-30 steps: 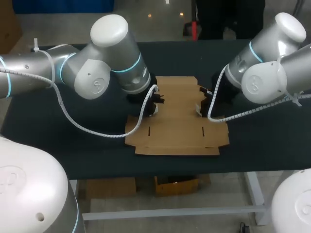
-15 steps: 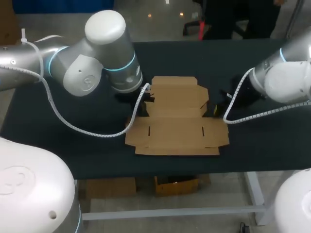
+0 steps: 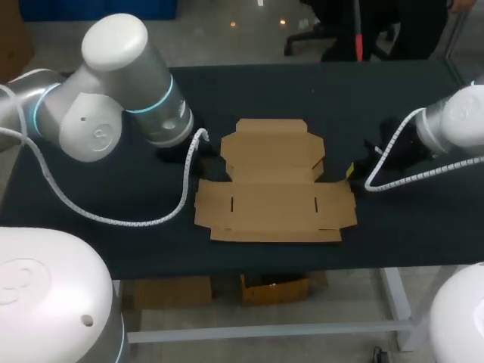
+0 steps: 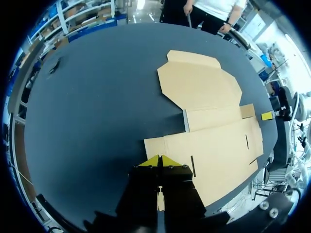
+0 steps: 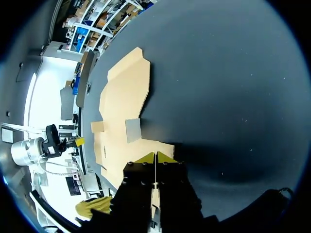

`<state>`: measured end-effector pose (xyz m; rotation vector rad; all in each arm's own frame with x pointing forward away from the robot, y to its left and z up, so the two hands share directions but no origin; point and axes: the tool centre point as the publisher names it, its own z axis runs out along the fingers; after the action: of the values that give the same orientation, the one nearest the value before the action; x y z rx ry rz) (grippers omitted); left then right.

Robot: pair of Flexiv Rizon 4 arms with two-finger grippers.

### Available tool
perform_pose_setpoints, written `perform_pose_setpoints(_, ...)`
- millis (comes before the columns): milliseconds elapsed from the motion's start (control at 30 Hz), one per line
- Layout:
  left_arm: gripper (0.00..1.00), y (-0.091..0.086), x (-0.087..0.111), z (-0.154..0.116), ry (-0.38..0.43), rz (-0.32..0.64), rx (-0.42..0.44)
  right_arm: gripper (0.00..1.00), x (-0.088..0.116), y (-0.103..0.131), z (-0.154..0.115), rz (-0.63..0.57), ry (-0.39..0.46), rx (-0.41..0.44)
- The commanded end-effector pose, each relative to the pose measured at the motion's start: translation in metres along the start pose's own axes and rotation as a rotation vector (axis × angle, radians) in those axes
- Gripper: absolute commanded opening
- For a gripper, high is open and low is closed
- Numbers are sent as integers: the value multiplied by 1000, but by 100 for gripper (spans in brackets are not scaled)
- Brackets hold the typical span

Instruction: Assemble the packaging by folding the flat box into shape, placing the metal phone stand inside, and closing the box properly

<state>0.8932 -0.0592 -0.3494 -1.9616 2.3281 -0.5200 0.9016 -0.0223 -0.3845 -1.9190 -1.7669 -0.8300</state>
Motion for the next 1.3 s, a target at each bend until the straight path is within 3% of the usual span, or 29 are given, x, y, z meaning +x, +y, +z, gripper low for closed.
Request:
perform_pose_setpoints(33,0,19,-10,-23,44,4,30,0,-1,-14,-14,-9,87,-8)
perform_pose_setpoints(467,0,54,-15,-46,105,-34,-47,0,-4,-51,-43,-18,106,0)
perform_pose_setpoints(833,0,104,-18,-56,188,-47,-65,0,-8,-95,-57,-13,107,7)
perform_pose_setpoints(1300,0,150,-13,-54,283,-9,-79,0,-27,-131,-50,-13,157,36)
